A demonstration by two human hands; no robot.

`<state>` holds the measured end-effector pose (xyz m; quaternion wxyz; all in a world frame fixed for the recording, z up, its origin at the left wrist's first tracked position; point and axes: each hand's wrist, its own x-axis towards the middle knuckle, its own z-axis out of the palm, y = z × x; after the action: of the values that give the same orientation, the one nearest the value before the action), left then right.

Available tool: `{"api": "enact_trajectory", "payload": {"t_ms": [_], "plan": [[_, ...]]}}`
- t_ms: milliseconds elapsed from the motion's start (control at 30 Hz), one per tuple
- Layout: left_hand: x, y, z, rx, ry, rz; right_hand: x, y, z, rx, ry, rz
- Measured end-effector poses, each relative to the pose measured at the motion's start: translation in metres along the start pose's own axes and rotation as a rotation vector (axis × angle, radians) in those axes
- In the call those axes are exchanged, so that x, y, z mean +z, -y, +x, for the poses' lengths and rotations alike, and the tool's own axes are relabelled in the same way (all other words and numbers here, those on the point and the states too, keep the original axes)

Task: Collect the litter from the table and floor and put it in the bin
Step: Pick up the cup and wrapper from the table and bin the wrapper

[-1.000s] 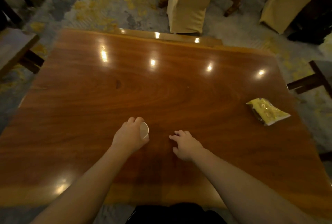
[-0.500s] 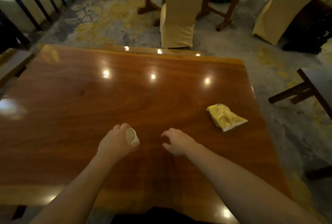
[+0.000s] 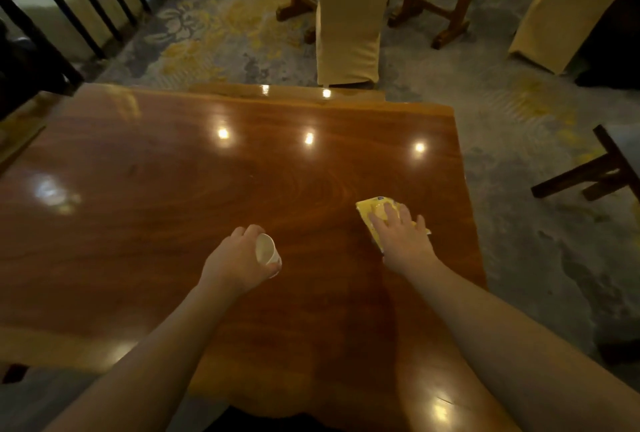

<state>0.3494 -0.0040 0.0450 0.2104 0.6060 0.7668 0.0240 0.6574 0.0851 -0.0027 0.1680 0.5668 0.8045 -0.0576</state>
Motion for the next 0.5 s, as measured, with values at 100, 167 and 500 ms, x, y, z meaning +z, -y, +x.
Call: {"api": "enact_trajectory", "payload": {"t_ms": [100,167,500], "plan": [[0.000,-0.007,-0.006,-0.020,0.005,0.024,0.013,-0.012,0.001,0.016,0.006,-0.018],[0.000,-0.007,-0.010,-0.027,-0.003,0.030,0.018,-0.016,0.001,0.013,-0.027,-0.001],[-0.004,0.019,-0.044,-0.083,-0.077,-0.021,0.020,-0.010,-0.002,-0.035,-0.104,-0.077]]}}
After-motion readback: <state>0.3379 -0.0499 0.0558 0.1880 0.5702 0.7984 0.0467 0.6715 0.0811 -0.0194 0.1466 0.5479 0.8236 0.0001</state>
